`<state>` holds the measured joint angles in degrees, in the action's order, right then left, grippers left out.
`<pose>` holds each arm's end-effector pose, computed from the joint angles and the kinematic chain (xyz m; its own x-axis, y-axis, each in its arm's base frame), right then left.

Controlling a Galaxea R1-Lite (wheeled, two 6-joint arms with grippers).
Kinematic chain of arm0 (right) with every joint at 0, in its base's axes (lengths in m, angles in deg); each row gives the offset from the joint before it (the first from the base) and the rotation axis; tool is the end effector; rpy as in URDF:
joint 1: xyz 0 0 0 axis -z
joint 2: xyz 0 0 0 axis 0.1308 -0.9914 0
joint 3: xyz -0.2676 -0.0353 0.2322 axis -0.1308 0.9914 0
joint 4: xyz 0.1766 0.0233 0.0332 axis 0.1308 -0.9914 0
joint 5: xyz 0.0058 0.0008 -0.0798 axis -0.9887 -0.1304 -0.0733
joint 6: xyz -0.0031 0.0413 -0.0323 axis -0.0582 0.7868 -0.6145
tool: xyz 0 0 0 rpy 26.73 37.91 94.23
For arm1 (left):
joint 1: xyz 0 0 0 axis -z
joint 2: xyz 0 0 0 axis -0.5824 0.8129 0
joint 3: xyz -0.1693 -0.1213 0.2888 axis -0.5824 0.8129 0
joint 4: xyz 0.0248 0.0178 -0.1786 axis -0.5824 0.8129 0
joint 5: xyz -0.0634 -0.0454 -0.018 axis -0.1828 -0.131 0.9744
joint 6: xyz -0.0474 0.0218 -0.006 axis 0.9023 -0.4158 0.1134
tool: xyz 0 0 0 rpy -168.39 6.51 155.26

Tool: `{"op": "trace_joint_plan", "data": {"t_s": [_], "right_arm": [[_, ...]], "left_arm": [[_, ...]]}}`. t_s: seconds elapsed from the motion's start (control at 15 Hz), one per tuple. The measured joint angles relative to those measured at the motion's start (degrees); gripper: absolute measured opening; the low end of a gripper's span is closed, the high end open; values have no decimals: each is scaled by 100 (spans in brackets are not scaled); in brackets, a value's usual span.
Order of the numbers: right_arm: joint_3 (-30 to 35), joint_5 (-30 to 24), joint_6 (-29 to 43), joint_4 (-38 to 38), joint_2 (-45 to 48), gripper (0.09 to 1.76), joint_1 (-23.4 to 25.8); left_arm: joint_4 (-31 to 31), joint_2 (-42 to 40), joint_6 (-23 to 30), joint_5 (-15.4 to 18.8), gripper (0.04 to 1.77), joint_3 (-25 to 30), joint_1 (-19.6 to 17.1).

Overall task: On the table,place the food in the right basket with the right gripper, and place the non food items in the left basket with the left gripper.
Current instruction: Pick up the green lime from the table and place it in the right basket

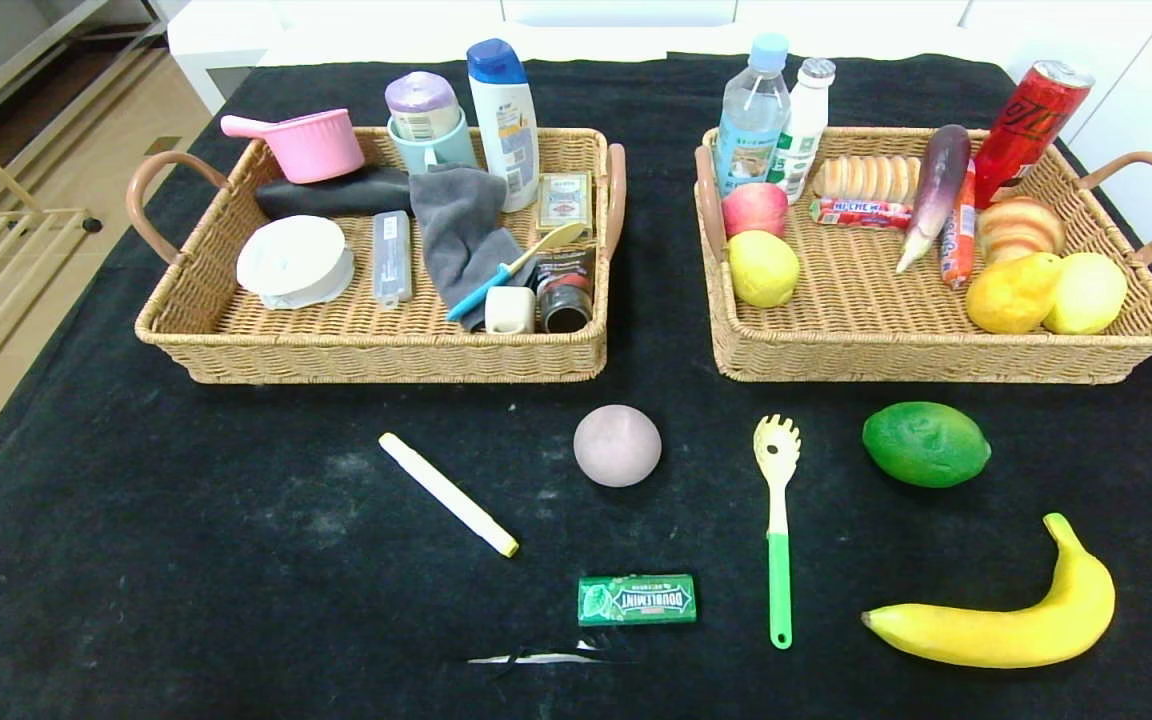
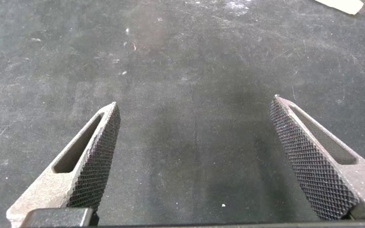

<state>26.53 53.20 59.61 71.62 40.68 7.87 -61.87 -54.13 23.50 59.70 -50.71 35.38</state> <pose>-0.0589 -0.0008 0.0758 0.9996 -0.0277 -0.0004 0.0277 0.9992 0.0292 -0.0587 -0.0002 0.0751 1.0000 0.0045 -0.0051 -0.0045 0.9999 -0.0108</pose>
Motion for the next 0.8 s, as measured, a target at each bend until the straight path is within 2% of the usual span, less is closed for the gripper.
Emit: {"op": "trace_joint_plan", "data": {"t_s": [0.13, 0.2, 0.27, 0.4, 0.47, 0.6, 0.8], "right_arm": [[-29, 6, 30, -40, -112, 171, 0], [-160, -7, 122, -62, -179, 171, -2], [-421, -35, 262, -71, -284, 171, -13], [-1014, -169, 508, -30, -730, 171, -95], [-1279, -238, 624, 116, -1019, 171, -226], [-1708, -302, 751, 674, -1686, 171, -583], [-2142, -618, 638, 1308, -2712, 171, -1030]], "left_arm": [[16, 0, 67, 27, 172, -137, 2], [110, 11, 166, 79, 172, -369, 4], [302, 41, 260, 233, 172, -700, 4], [650, 216, 347, 906, 172, -1308, 9], [695, 406, 362, 1162, 172, -1562, 11], [658, 970, 367, 1452, 172, -2031, 82], [99, 2222, 362, 1592, 172, -2573, 341]]}}
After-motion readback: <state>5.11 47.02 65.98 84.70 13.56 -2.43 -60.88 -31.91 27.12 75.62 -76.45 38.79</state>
